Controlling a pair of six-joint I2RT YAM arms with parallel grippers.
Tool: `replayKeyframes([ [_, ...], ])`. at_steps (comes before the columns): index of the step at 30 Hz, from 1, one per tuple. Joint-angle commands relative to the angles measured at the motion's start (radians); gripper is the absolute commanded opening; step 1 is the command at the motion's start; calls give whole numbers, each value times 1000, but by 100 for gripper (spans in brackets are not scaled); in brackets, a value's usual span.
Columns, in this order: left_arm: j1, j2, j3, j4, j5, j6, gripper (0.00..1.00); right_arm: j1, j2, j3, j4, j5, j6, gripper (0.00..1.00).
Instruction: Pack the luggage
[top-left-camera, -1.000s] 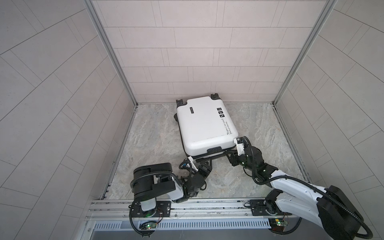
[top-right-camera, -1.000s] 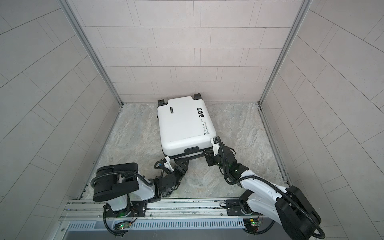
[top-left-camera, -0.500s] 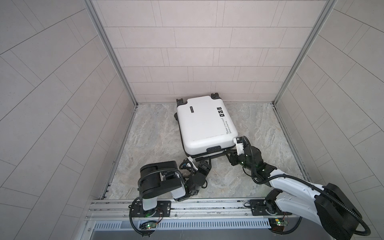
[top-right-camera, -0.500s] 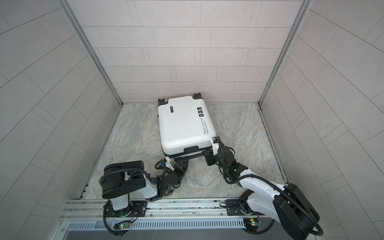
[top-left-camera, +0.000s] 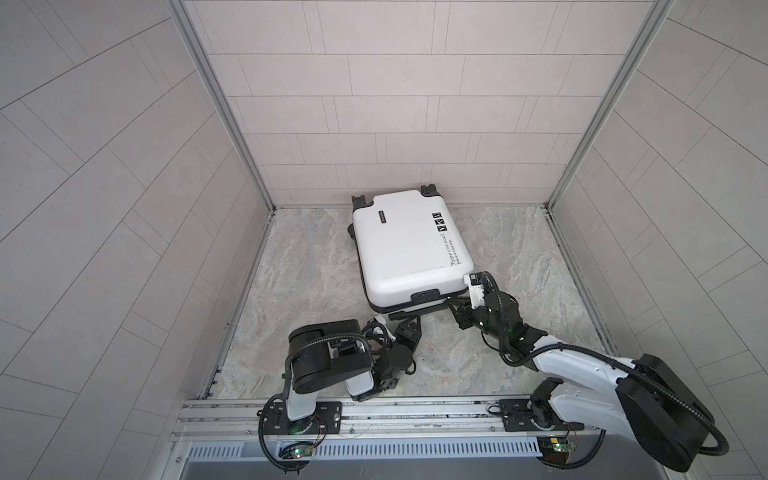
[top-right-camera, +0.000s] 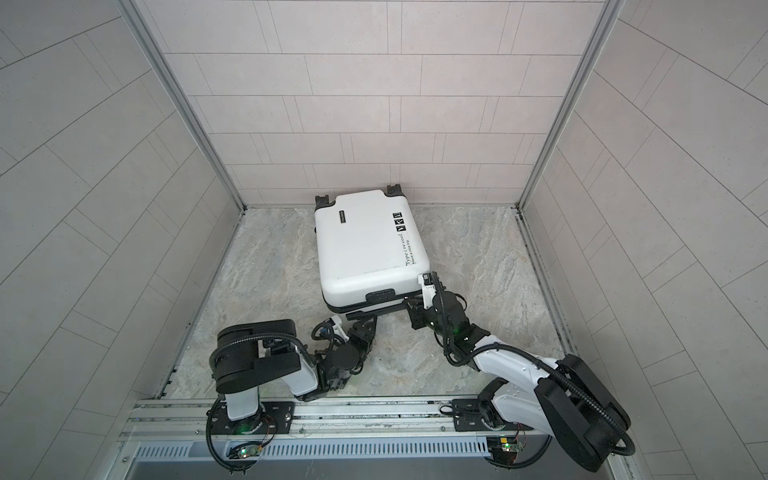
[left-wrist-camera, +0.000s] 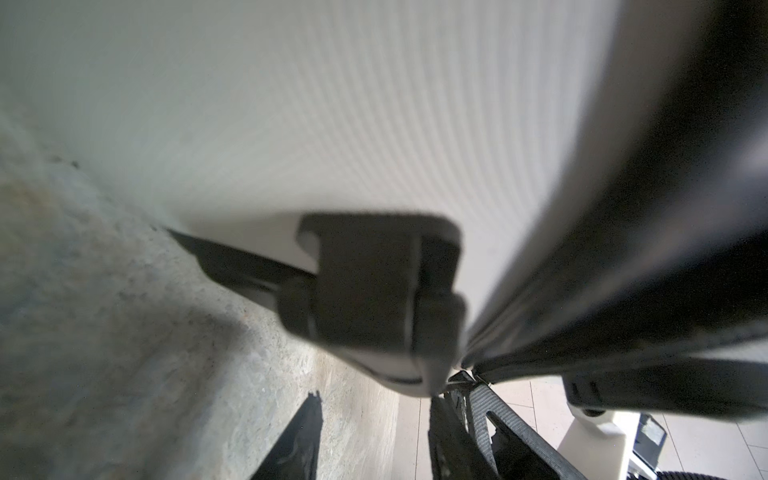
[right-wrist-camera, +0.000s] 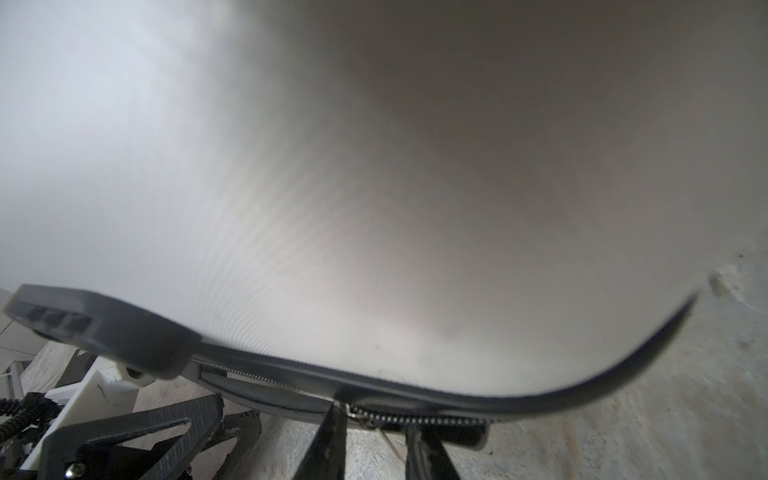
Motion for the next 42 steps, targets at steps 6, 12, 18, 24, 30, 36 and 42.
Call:
replayKeyframes([
  [6,11,17,10,-2,-16,-30,42,30,75,9,0,-14,19,21],
  [12,18,-13,14,-1,-18,3,54,33,62,2,10,28,31,21],
  [18,41,-53,26,-1,-8,26,61,33,23,-2,23,71,36,23],
  [24,72,-9,57,-2,29,-37,61,33,38,13,40,64,39,22],
  [30,80,9,69,-1,19,-74,51,33,72,20,79,58,48,20],
  [36,82,46,73,-1,22,-132,32,35,106,29,136,34,65,20],
  [42,82,52,73,-2,24,-141,23,35,120,29,184,41,80,18],
])
